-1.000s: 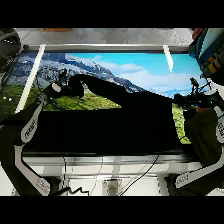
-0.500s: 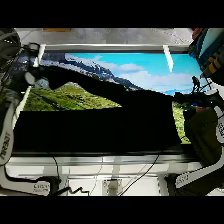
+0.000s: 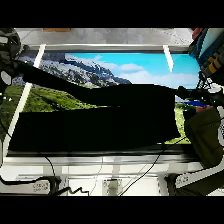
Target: Fold the clothes and pants, and hang the long-sleeved shirts on hangers.
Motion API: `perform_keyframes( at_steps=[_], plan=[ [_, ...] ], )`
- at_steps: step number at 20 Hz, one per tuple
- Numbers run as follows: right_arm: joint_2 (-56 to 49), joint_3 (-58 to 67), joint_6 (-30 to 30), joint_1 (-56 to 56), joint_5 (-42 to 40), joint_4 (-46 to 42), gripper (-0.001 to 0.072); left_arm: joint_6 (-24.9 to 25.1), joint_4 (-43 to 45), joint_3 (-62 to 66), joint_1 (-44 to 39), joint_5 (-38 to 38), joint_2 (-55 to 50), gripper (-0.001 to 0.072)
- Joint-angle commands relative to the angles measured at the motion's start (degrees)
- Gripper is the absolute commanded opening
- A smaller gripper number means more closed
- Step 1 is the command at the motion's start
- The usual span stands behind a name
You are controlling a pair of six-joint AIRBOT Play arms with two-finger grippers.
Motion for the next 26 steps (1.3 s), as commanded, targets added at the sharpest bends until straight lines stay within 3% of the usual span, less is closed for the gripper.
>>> perform_keyframes(
  at_steps=[1, 5, 8, 14, 20, 26],
  plan=[
    [0.35, 0.02, 0.13, 0.02, -0.63, -0.26, 0.0013, 6.12, 4.52, -0.04, 1.46, -15.54, -3.02, 0.0008],
    [0.35, 0.02, 1.77, 0.02, 0.46, -5.29, 0.0013, 12.52, 9.68, -0.04, 2.51, -31.56, -9.27, 0.0009],
    [0.35, 0.02, 3.15, 0.02, 0.55, -8.09, 0.0013, 12.7, 15.72, -0.04, 2.47, -36.0, -12.5, 0.0008],
    [0.35, 0.02, 3.13, 0.02, 0.35, -8.13, 0.0013, 12.02, 30.73, -0.02, 2.54, -31.98, -12.83, 0.0008],
    [0.35, 0.02, 3.15, 0.02, 0.13, -8.11, 0.0013, 12.02, 32.02, -0.02, 2.51, -18.27, -12.83, 0.0009],
    [0.35, 0.02, 3.13, 0.02, -1.33, -8.13, 0.0014, 12.02, 31.32, -0.04, 2.99, -23.12, -13.27, 0.001]
  ],
)
